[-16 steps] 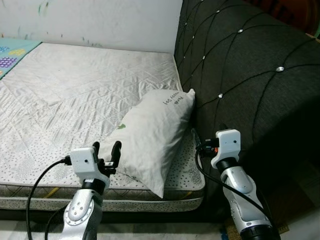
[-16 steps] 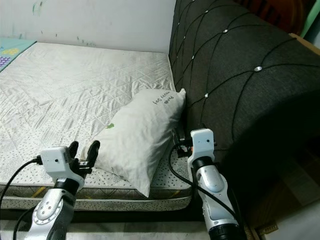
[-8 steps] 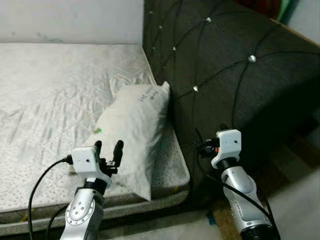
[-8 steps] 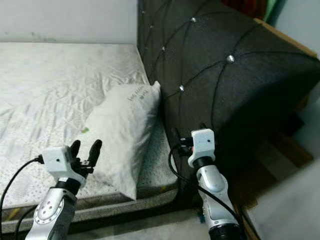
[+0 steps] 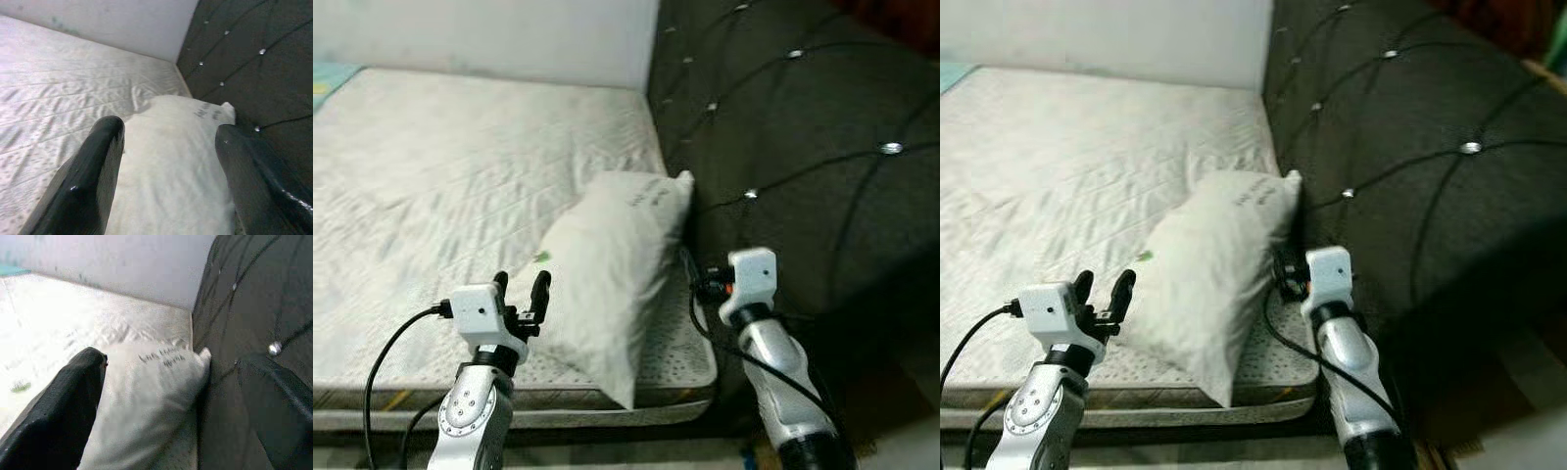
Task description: Clean up the room
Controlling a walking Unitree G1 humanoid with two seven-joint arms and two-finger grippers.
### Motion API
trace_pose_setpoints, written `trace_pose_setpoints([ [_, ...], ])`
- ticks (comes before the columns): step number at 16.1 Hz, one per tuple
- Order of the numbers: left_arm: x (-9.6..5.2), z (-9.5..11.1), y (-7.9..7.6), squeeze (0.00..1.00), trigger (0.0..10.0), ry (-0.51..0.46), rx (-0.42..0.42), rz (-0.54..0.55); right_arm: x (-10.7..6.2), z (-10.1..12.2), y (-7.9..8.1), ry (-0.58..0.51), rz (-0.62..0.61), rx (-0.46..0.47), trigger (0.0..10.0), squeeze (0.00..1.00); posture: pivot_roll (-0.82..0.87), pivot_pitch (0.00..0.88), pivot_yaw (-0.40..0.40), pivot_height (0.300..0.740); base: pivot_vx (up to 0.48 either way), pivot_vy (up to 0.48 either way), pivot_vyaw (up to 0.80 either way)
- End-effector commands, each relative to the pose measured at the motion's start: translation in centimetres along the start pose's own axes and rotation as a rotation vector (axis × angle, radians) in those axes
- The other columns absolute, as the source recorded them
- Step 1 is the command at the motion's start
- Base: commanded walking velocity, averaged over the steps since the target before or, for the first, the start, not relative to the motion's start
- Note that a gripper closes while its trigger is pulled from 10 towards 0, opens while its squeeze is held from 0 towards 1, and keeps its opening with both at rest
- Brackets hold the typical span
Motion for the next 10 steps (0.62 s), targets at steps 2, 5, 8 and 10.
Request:
trace_pose_setpoints([
  [2, 0.6, 0.1, -0.3, 0.00, 10.0, 0.008, 0.012, -0.018, -0.2, -0.3, -0.6, 0.004, -0.041, 0.012, 10.0, 0.00, -0.04, 0.024, -0.035, 0.740, 0.000, 0.000, 0.00],
  [5, 1.4, 0.3, -0.3, 0.00, 10.0, 0.008, 0.020, -0.042, -0.8, -0.6, -0.7, 0.001, -0.069, 0.018, 10.0, 0.00, -0.06, 0.019, -0.004, 0.740, 0.000, 0.000, 0.00],
  [8, 1.9, 0.1, -1.1, 0.00, 10.0, 0.015, 0.013, -0.076, -1.1, -0.6, -1.6, -0.001, -0.102, 0.006, 10.0, 0.00, -0.08, 0.017, 0.015, 0.740, 0.000, 0.000, 0.00],
  [10, 2.0, 0.0, -1.4, 0.00, 10.0, 0.015, 0.007, -0.084, -1.1, -0.5, -1.7, -0.002, -0.106, 0.001, 10.0, 0.00, -0.09, 0.020, 0.008, 0.740, 0.000, 0.000, 0.00],
])
Point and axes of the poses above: a point about 5 cm out from each wrist's last joint towards the gripper, its own x axis pointing out of the wrist towards the gripper, its own z axis along the axis of the wrist's last joint, y = z × x, the point moved 3 cm from there along x, pointing out of the wrist towards the gripper, and after that the axes turned 3 degrees about -x, right-handed, at the moved point
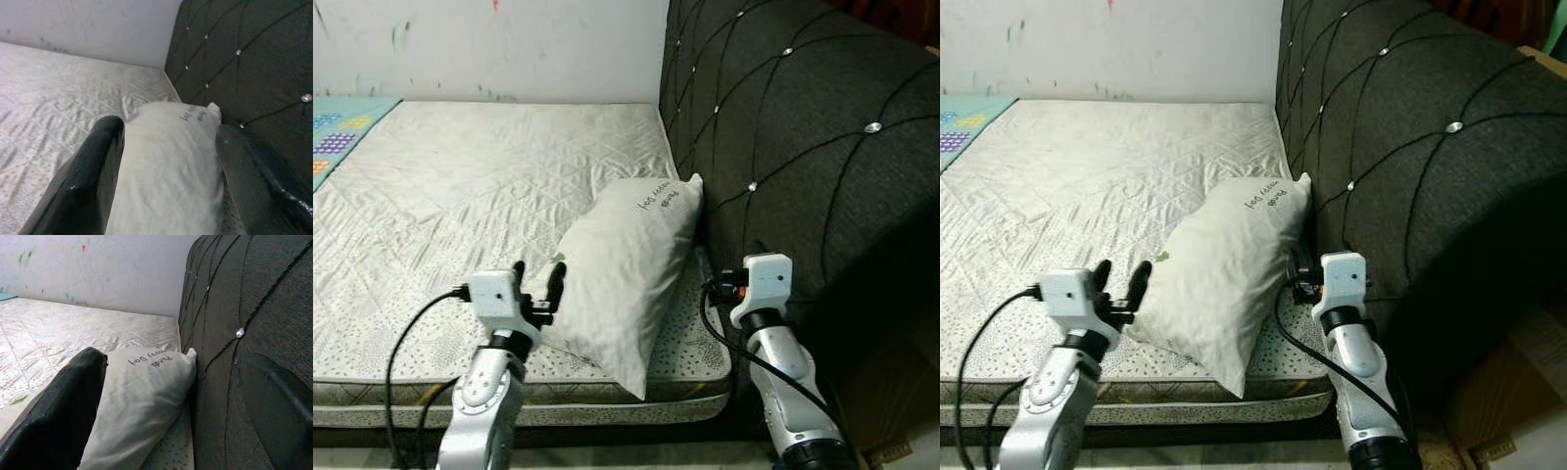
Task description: Clean up the room
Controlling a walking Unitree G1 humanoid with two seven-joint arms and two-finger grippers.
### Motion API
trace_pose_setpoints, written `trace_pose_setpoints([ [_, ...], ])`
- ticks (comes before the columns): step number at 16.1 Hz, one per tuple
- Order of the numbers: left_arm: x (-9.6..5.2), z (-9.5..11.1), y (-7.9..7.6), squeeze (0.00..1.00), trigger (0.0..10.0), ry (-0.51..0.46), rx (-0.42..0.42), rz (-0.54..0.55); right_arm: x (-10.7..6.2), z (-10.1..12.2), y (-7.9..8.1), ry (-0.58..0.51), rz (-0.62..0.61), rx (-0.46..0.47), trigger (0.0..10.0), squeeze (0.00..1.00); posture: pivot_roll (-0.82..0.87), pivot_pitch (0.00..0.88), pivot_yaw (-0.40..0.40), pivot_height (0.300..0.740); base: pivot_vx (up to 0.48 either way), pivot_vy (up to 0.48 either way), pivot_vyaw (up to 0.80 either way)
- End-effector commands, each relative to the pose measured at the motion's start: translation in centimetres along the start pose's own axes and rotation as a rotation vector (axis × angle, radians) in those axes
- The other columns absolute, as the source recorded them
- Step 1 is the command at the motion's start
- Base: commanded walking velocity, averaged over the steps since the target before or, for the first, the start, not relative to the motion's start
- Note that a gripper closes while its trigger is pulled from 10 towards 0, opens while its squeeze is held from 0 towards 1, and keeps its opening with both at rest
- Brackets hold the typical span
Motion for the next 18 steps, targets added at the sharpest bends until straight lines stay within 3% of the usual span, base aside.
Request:
trace_pose_setpoints([
  [1, 0.3, 0.1, -0.1, 0.00, 10.0, -0.001, 0.005, -0.009, 0.0, 0.4, -0.2, -0.014, -0.012, -0.002, 10.0, 0.00, -0.09, 0.021, 0.004, 0.740, 0.000, 0.000, 0.00],
  [5, -0.1, -0.3, -0.1, 0.00, 10.0, 0.005, -0.006, -0.001, 0.0, 0.4, -0.1, -0.014, 0.005, -0.011, 10.0, 0.00, -0.09, 0.025, 0.001, 0.740, 0.000, 0.000, 0.00],
  [11, 0.5, -0.5, -0.8, 0.00, 10.0, 0.025, -0.006, -0.056, -0.7, 0.2, -0.4, -0.014, -0.018, -0.018, 10.0, 0.00, -0.12, 0.021, 0.033, 0.740, 0.000, 0.000, 0.00],
  [18, 0.2, -0.4, -0.9, 0.00, 10.0, 0.002, -0.021, -0.050, -0.2, 0.4, 0.2, -0.012, 0.027, -0.053, 10.0, 0.00, -0.10, 0.028, -0.007, 0.740, 0.000, 0.000, 0.00],
])
Point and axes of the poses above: a point about 5 cm out from each wrist's last joint towards the gripper, its own x axis pointing out of the wrist towards the gripper, its own z axis along the axis of the wrist's last joint, y = z × x, the point moved 3 cm from there along x, pointing out of the wrist towards the gripper, and after that the axes turned 3 degrees about -x, right-handed, at the moved point
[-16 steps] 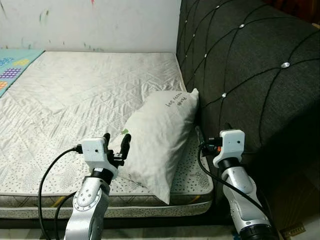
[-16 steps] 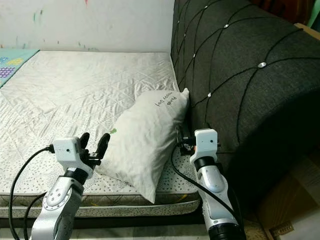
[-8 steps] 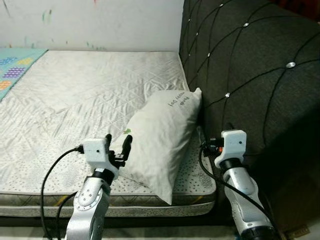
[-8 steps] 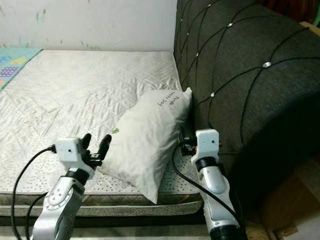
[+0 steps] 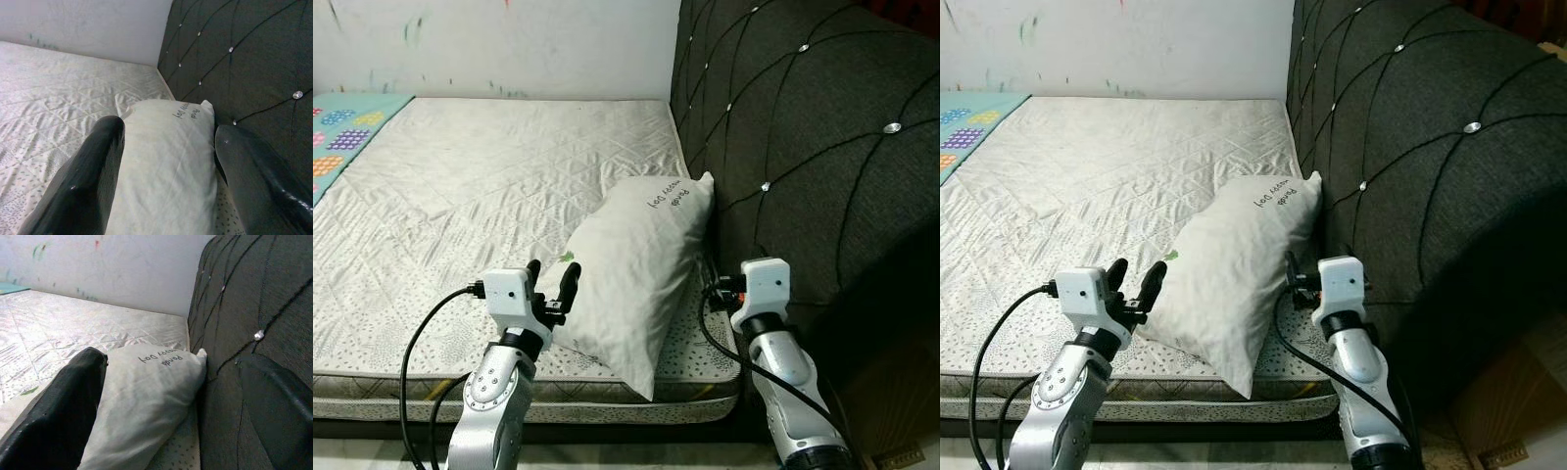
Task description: Clean up the room
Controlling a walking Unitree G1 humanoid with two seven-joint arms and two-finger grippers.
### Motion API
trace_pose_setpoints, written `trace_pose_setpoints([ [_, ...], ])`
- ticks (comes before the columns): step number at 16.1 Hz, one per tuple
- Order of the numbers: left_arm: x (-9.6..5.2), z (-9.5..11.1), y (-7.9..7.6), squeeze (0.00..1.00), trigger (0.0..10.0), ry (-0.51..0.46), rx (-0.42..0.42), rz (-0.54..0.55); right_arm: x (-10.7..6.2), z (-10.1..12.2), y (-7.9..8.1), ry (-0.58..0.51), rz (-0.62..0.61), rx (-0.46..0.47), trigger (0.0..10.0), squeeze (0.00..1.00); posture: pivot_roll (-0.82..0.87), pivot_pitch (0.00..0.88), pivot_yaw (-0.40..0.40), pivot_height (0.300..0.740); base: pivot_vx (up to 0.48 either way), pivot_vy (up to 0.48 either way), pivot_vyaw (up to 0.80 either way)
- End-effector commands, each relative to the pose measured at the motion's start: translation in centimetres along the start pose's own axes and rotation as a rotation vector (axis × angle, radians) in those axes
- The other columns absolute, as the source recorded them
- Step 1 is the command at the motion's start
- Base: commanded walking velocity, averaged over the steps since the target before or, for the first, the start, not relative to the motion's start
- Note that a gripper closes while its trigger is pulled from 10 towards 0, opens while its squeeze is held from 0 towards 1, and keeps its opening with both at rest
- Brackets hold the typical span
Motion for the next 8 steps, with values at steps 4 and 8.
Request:
trace_pose_setpoints([
  [4, -0.17, 0.05, 0.15, 0.00, 10.0, -0.010, -0.008, 0.015, 0.22, 0.29, -0.12, 0.003, -0.008, 0.039, 10.0, 0.00, -0.11, 0.034, -0.009, 0.740, 0.000, 0.000, -0.20],
  [8, -0.03, 0.07, 0.01, 0.00, 10.0, -0.010, -0.012, 0.013, 0.09, 0.37, -0.44, -0.001, -0.011, 0.025, 10.0, 0.00, -0.12, 0.041, -0.013, 0.740, 0.000, 0.000, -0.44],
])
Point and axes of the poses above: a point about 5 cm out from each wrist's last joint towards the gripper, its own x axis pointing out of the wrist towards the gripper, its own z axis along the axis of the wrist's last joint, y = z × x, the point moved 3 cm from there along x, pointing out of the wrist towards the gripper, and after that the axes turned 3 degrees about -x, right-handed, at the moved point
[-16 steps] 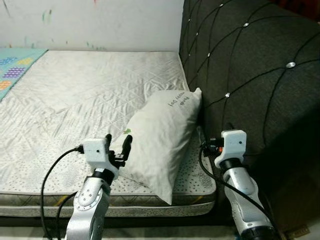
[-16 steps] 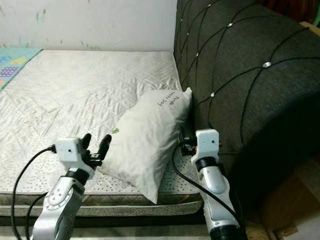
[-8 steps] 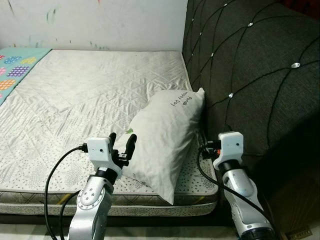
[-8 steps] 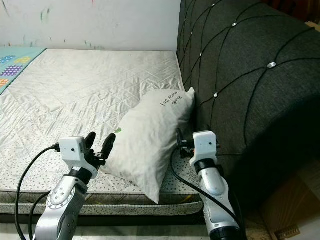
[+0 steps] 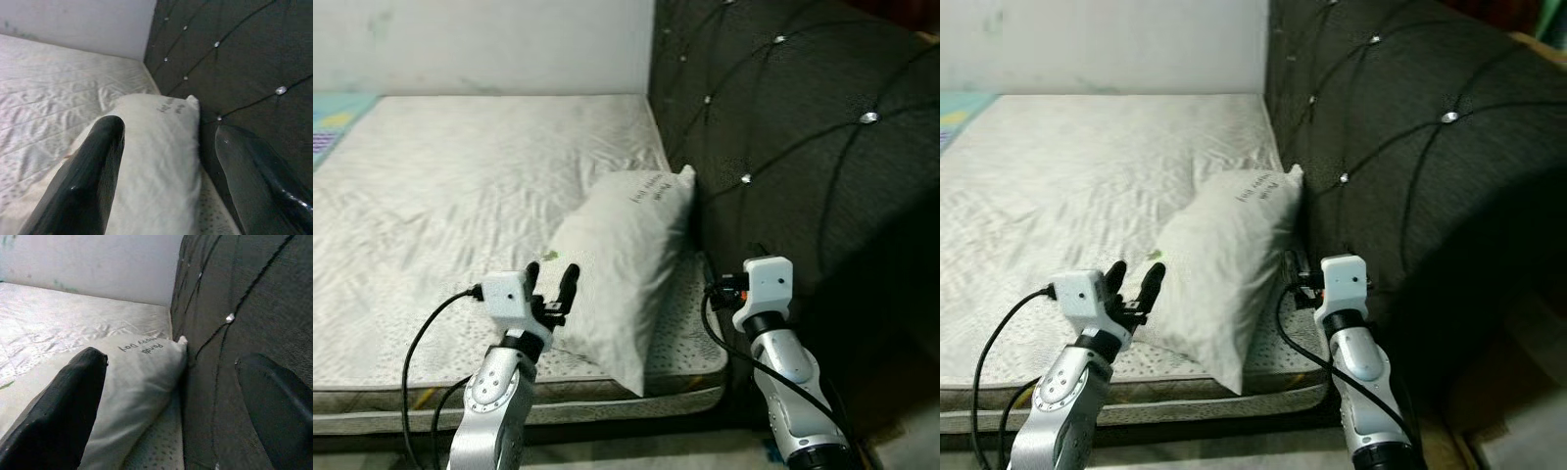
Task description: Clean up the room
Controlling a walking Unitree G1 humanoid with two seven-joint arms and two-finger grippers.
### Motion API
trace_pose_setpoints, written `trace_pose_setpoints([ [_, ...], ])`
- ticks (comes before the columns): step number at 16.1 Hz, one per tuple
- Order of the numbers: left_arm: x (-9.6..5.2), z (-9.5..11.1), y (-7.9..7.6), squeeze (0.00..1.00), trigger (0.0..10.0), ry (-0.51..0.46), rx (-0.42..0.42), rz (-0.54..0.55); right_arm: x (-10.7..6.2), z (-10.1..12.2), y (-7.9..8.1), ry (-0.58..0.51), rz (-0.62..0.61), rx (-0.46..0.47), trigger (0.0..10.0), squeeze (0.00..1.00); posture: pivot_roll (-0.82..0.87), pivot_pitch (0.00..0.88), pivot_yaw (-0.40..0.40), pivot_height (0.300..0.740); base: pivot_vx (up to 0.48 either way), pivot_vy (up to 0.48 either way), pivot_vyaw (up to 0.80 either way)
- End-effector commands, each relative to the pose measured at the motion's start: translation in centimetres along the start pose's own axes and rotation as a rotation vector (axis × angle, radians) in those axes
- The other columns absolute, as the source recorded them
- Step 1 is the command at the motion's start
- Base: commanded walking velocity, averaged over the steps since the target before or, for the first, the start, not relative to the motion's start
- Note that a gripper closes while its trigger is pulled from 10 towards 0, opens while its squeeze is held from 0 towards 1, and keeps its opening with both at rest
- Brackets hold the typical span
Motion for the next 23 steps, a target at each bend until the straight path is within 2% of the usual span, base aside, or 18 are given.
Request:
trace_pose_setpoints([
  [1, -0.08, 0.04, 0.20, 0.00, 10.0, -0.001, 0.005, 0.011, 0.08, 0.58, 0.02, -0.018, 0.004, 0.003, 10.0, 0.00, -0.12, 0.043, -0.014, 0.740, 0.000, 0.000, 0.00],
  [7, -0.20, 0.06, 0.22, 0.00, 10.0, -0.006, 0.002, 0.015, 0.08, 0.51, -0.04, -0.012, 0.007, 0.005, 10.0, 0.00, -0.12, 0.052, -0.020, 0.740, 0.000, 0.000, -0.56],
  [11, -0.15, 0.12, 0.12, 0.00, 10.0, -0.011, -0.003, 0.007, -0.02, 0.45, -0.23, -0.006, 0.004, -0.001, 10.0, 0.00, -0.12, 0.057, -0.022, 0.740, 0.000, 0.000, 0.00],
  [19, -0.22, 0.15, 0.03, 0.00, 10.0, -0.014, -0.003, 0.002, -0.02, 0.44, -0.24, -0.004, 0.006, -0.002, 10.0, 0.00, -0.12, 0.063, -0.026, 0.740, 0.289, 0.000, 0.00],
  [23, -0.26, 0.04, 0.16, 0.00, 10.0, -0.005, -0.001, 0.008, -0.18, 0.30, -0.30, 0.001, 0.004, -0.003, 10.0, 0.00, -0.12, 0.068, -0.023, 0.740, 0.000, 0.000, 0.00],
])
Point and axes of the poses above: a point about 5 cm out from each wrist's last joint towards the gripper, its own x axis pointing out of the wrist towards the gripper, its own z axis along the axis of the wrist's last joint, y = z × x, the point moved 3 cm from there along x, pointing out of the wrist towards the gripper, and after that the axes turned 3 degrees about -x, right-handed, at the moved point
